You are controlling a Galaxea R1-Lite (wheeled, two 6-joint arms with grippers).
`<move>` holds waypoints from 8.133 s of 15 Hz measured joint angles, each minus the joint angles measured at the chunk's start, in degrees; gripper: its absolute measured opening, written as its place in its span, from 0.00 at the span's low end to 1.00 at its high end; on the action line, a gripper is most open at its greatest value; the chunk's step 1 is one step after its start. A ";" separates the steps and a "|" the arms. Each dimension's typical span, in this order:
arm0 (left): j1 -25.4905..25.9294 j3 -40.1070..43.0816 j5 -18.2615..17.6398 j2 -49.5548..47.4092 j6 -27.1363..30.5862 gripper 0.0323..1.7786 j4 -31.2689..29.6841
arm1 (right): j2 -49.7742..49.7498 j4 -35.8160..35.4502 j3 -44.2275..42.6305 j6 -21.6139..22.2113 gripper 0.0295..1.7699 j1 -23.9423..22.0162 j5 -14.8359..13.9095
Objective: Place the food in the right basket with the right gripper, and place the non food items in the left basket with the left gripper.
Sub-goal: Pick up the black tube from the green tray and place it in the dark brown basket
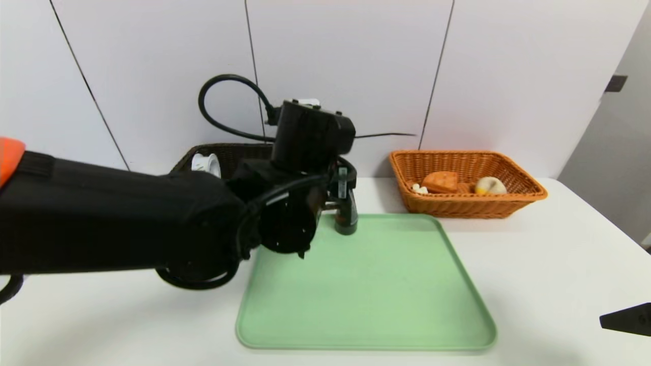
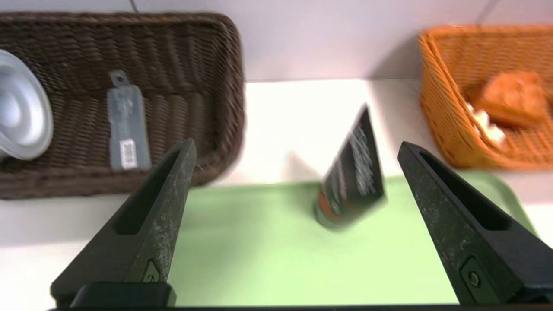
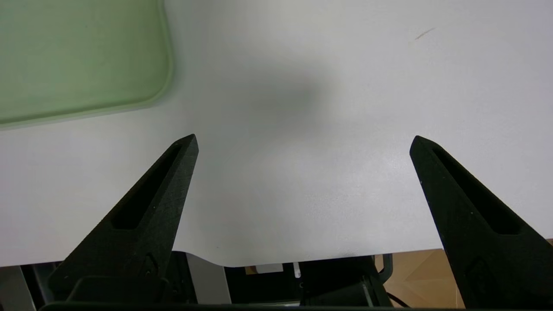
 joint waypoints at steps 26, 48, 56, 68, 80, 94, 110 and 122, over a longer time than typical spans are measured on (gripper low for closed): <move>-2.17 5.73 7.50 22.71 18.12 0.95 -40.51 | 1.12 -2.58 1.44 -0.34 0.96 -0.39 0.33; 0.41 -0.33 7.25 27.56 19.81 0.95 -40.62 | -0.04 -35.26 12.78 -5.99 0.96 -0.28 1.05; 1.06 -1.79 7.30 28.89 20.60 0.48 -40.81 | -1.55 -35.17 13.21 -6.90 0.96 -0.28 1.12; 1.24 -3.32 7.06 27.67 20.91 0.20 -38.69 | -1.61 -35.22 13.76 -6.97 0.96 -0.28 1.07; 5.66 -33.40 3.35 15.46 20.43 0.20 3.10 | 0.50 -35.43 14.20 -6.79 0.96 -0.39 1.05; 25.59 -25.22 -16.13 12.59 9.12 0.20 15.01 | 6.30 -36.06 11.86 -6.81 0.96 -0.39 1.02; 26.14 -25.44 -16.30 21.44 6.52 0.20 7.80 | 7.44 -35.76 11.08 -7.03 0.96 -0.45 0.74; 26.60 -28.55 -15.58 25.05 6.94 0.20 6.67 | 7.36 -35.65 11.09 -7.36 0.96 -0.39 0.71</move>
